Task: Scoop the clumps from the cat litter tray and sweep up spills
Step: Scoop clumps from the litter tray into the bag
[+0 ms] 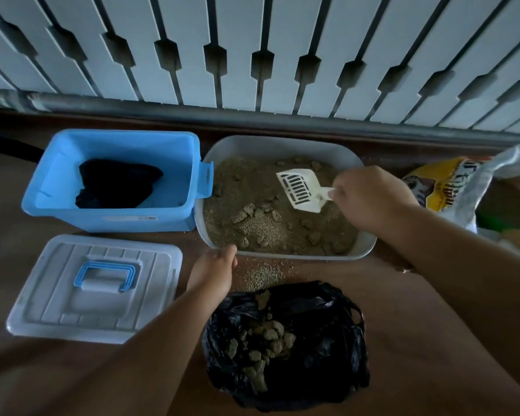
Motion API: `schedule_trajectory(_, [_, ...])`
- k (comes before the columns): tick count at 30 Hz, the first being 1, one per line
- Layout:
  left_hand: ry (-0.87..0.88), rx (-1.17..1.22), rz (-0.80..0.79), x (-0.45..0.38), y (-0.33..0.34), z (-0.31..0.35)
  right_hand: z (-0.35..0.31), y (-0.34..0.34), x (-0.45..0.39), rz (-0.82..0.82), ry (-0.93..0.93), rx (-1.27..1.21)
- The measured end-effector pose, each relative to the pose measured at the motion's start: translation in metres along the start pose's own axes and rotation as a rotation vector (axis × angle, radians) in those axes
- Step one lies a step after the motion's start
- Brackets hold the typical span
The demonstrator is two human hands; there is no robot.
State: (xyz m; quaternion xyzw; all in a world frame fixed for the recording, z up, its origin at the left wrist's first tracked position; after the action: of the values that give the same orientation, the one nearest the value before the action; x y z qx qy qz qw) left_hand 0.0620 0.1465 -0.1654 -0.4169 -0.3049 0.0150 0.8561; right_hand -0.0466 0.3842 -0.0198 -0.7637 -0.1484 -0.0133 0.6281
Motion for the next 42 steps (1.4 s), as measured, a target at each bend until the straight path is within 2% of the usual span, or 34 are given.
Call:
schedule_trajectory(3, [-0.016, 0.031, -0.002, -0.002, 0.001, -0.003, 0.008, 0.001, -0.003, -0.112, 0.062, -0.026])
schedule_trajectory(6, [-0.014, -0.006, -0.008, -0.004, 0.004, -0.001, 0.019, 0.004, -0.006, -0.251, 0.127, -0.19])
schedule_trajectory(8, [-0.012, -0.001, -0.028, -0.004, 0.006, -0.002, 0.026, 0.007, -0.006, -0.315, 0.211, -0.382])
schedule_trajectory(12, [-0.027, 0.073, -0.014, -0.006, 0.01, -0.002, 0.046, 0.023, -0.006, -0.39, 0.363, -0.74])
schedule_trajectory(18, [-0.06, 0.2, -0.017, -0.005, 0.015, -0.002, 0.05, 0.062, -0.006, -0.531, 0.501, -0.996])
schedule_trajectory(21, [-0.077, 0.283, -0.037, -0.003, 0.017, -0.002, 0.039, 0.086, 0.0, -0.583, 0.511, -1.093])
schedule_trajectory(28, [-0.051, 0.221, -0.013, -0.003, 0.013, 0.0, 0.023, 0.117, 0.014, -0.552, 0.603, -1.408])
schedule_trajectory(33, [-0.051, 0.3, -0.044, 0.005, 0.011, -0.005, 0.042, 0.105, 0.024, -0.602, 0.547, -1.605])
schedule_trajectory(38, [-0.054, 0.315, -0.058, 0.013, 0.016, -0.008, 0.057, 0.094, 0.029, -0.565, 0.501, -1.58])
schedule_trajectory(42, [0.01, 0.249, -0.055, 0.015, 0.015, -0.005, 0.061, 0.087, 0.034, -0.548, 0.487, -1.577])
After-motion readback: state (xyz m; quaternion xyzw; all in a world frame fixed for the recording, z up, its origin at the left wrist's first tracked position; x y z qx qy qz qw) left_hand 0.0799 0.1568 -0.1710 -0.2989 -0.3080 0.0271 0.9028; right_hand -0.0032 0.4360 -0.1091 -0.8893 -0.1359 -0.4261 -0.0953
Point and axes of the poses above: each hand's wrist, its own x-axis away from the middle knuckle, its own y-axis out of the palm, z = x × y, the point moved 1 cm from there along -x, towards the middle knuckle, and after that the axes turned 13 degrees about -x, right-handed, at the moved point
